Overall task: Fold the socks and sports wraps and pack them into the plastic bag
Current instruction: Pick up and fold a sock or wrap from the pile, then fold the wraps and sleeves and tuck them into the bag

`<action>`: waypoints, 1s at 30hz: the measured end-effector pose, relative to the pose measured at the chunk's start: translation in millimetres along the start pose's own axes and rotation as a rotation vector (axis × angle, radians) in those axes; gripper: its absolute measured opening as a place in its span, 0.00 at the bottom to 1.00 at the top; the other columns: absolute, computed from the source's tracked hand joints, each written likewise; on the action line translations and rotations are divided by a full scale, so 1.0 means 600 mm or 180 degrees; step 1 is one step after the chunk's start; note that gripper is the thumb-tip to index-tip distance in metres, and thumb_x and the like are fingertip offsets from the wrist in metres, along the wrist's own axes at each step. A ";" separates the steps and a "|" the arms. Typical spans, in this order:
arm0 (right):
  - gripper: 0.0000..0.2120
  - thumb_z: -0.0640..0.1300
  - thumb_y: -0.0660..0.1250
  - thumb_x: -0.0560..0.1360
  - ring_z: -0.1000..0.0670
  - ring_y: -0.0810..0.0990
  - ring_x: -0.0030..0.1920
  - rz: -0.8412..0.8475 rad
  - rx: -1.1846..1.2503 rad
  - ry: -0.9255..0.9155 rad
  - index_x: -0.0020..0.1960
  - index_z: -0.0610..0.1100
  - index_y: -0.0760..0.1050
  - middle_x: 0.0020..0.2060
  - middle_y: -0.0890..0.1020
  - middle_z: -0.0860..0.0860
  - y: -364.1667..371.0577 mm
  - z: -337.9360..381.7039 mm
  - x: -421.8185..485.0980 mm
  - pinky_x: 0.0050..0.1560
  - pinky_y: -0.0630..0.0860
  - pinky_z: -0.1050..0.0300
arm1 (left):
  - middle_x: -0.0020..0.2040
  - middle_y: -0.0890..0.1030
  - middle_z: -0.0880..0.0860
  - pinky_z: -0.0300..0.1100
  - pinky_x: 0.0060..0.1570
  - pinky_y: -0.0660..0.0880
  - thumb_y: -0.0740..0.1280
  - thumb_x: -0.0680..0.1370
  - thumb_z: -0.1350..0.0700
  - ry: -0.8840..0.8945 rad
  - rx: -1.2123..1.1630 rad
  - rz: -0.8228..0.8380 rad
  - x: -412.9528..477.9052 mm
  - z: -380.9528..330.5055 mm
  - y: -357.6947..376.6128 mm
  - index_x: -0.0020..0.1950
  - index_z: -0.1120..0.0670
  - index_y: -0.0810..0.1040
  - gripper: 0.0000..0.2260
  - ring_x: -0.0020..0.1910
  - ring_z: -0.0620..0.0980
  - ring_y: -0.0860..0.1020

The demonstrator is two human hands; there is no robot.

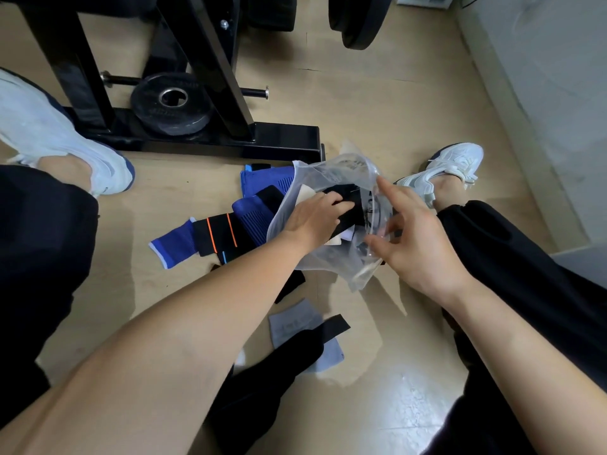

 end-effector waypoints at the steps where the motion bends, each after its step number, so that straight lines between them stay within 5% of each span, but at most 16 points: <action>1: 0.40 0.35 0.74 0.72 0.58 0.78 0.45 0.0017 -0.0028 0.0013 0.79 0.46 0.60 0.60 0.70 0.56 0.000 -0.001 0.000 0.48 0.74 0.70 | 0.72 0.71 0.50 0.50 0.61 0.74 0.62 0.83 0.52 0.0047 0.0239 0.0153 0.001 0.003 0.011 0.76 0.46 0.68 0.21 0.70 0.54 0.70; 6: 0.40 0.34 0.73 0.72 0.59 0.78 0.45 0.0158 -0.0057 0.0020 0.79 0.46 0.59 0.63 0.70 0.55 0.009 -0.004 0.000 0.48 0.72 0.73 | 0.82 0.58 0.51 0.55 0.70 0.67 0.55 0.82 0.38 0.0188 0.0843 0.0780 -0.004 0.013 0.050 0.81 0.42 0.56 0.28 0.76 0.57 0.61; 10: 0.40 0.34 0.73 0.72 0.62 0.76 0.44 0.0265 -0.0141 0.0005 0.79 0.47 0.59 0.62 0.69 0.57 0.019 -0.003 -0.002 0.47 0.69 0.75 | 0.84 0.47 0.52 0.56 0.74 0.60 0.54 0.82 0.37 0.0079 0.0659 0.1332 0.002 0.021 0.056 0.82 0.41 0.49 0.30 0.80 0.58 0.53; 14: 0.40 0.33 0.73 0.72 0.57 0.78 0.42 0.0457 -0.0131 -0.0098 0.79 0.48 0.60 0.62 0.69 0.59 0.031 -0.003 -0.004 0.47 0.71 0.72 | 0.84 0.49 0.55 0.56 0.76 0.59 0.59 0.82 0.40 0.0104 -0.0038 0.1486 0.001 0.015 0.043 0.82 0.44 0.53 0.30 0.81 0.59 0.52; 17: 0.40 0.34 0.74 0.72 0.59 0.77 0.44 0.0522 -0.0132 -0.0103 0.78 0.50 0.61 0.62 0.69 0.59 0.035 -0.010 -0.004 0.48 0.71 0.71 | 0.79 0.66 0.51 0.53 0.70 0.69 0.62 0.82 0.44 0.0076 -0.0660 0.1010 -0.032 0.023 0.007 0.79 0.43 0.64 0.25 0.76 0.54 0.66; 20: 0.39 0.33 0.74 0.72 0.61 0.77 0.43 0.0636 -0.0239 -0.0199 0.77 0.49 0.63 0.58 0.71 0.56 0.046 -0.010 -0.005 0.45 0.71 0.72 | 0.59 0.82 0.48 0.49 0.56 0.76 0.65 0.81 0.49 0.0226 -0.0991 0.0028 -0.120 0.028 -0.052 0.67 0.49 0.79 0.15 0.59 0.49 0.78; 22: 0.37 0.31 0.73 0.71 0.56 0.79 0.41 0.0676 -0.0295 -0.0306 0.76 0.49 0.65 0.56 0.73 0.52 0.056 -0.008 -0.004 0.43 0.74 0.68 | 0.46 0.80 0.46 0.47 0.44 0.77 0.66 0.79 0.53 0.0440 -0.0960 -0.0646 -0.197 0.027 -0.080 0.53 0.53 0.82 0.08 0.46 0.47 0.78; 24: 0.36 0.32 0.72 0.71 0.53 0.80 0.40 0.0740 -0.0413 -0.0378 0.75 0.49 0.67 0.53 0.73 0.53 0.066 -0.007 -0.003 0.47 0.78 0.58 | 0.39 0.77 0.44 0.45 0.36 0.74 0.68 0.76 0.55 0.0517 -0.0819 -0.0723 -0.262 0.027 -0.074 0.45 0.52 0.80 0.02 0.39 0.46 0.75; 27: 0.33 0.35 0.74 0.72 0.54 0.81 0.39 0.0936 -0.0497 -0.0373 0.74 0.50 0.70 0.49 0.71 0.60 0.081 -0.009 -0.005 0.48 0.80 0.51 | 0.38 0.77 0.44 0.43 0.35 0.73 0.68 0.75 0.45 0.0427 -0.0598 0.0186 -0.322 0.018 -0.021 0.44 0.48 0.79 0.08 0.40 0.49 0.78; 30: 0.30 0.40 0.75 0.72 0.58 0.78 0.39 0.1047 -0.0730 -0.0499 0.71 0.51 0.72 0.51 0.72 0.56 0.091 -0.008 -0.012 0.49 0.79 0.52 | 0.48 0.82 0.45 0.45 0.44 0.75 0.64 0.72 0.29 0.0241 -0.0250 0.1600 -0.375 0.010 0.055 0.53 0.45 0.78 0.23 0.49 0.52 0.81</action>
Point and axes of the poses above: each hand's wrist, its own x-axis towards the middle knuckle, its own y-axis out of the palm, z = x × y, the point moved 5 cm from there along x, towards the middle knuckle
